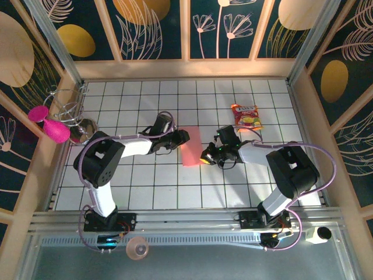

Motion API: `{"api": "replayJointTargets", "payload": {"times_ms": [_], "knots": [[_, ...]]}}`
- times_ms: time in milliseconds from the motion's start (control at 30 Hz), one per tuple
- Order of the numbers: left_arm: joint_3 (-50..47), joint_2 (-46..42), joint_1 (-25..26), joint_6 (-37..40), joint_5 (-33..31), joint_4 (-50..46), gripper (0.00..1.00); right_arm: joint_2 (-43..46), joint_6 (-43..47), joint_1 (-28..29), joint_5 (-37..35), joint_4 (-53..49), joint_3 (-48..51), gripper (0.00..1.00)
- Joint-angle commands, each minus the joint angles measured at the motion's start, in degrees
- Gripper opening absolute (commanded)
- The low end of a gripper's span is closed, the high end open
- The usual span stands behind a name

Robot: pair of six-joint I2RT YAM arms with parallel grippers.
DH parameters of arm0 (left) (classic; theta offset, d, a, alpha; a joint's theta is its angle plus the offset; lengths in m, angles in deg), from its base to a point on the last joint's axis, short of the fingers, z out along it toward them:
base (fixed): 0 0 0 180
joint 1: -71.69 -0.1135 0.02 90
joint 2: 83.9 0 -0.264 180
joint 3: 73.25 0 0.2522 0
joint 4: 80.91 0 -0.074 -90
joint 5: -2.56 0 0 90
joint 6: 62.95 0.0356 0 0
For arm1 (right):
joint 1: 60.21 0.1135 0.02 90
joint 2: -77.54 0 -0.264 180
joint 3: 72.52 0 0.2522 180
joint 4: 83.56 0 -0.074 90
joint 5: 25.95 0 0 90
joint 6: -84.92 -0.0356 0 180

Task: Fold a paper plane with a square sheet of paper (pick it up from the middle)
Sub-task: Fold the triangle a second time at the center of the table.

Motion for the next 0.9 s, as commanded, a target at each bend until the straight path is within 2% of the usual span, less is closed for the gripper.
{"api": "replayJointTargets", "payload": {"times_ms": [0,167,367,600,867], "knots": [[3.46,1.55,-0.48,2.53,2.43,1.0,0.39,-0.12,1.97,0.28,-1.77,-3.81,0.4,0.0],[5.67,4.31,-0.44,4.05,4.06,-0.29,0.36,0.23,2.58,0.28,-2.3,-5.51,0.14,0.0],[6.93,6.72,-0.47,5.11,1.6,-4.41,0.33,-0.22,3.09,0.55,-2.9,-5.96,-1.36,0.0],[6.94,8.12,-0.48,5.68,1.34,-5.02,0.32,-0.92,4.54,1.77,-4.21,-7.76,-3.91,0.0],[6.68,8.75,-0.41,5.96,1.44,-5.02,0.3,-1.57,5.52,3.47,-2.05,-5.88,-7.59,0.0]]}}
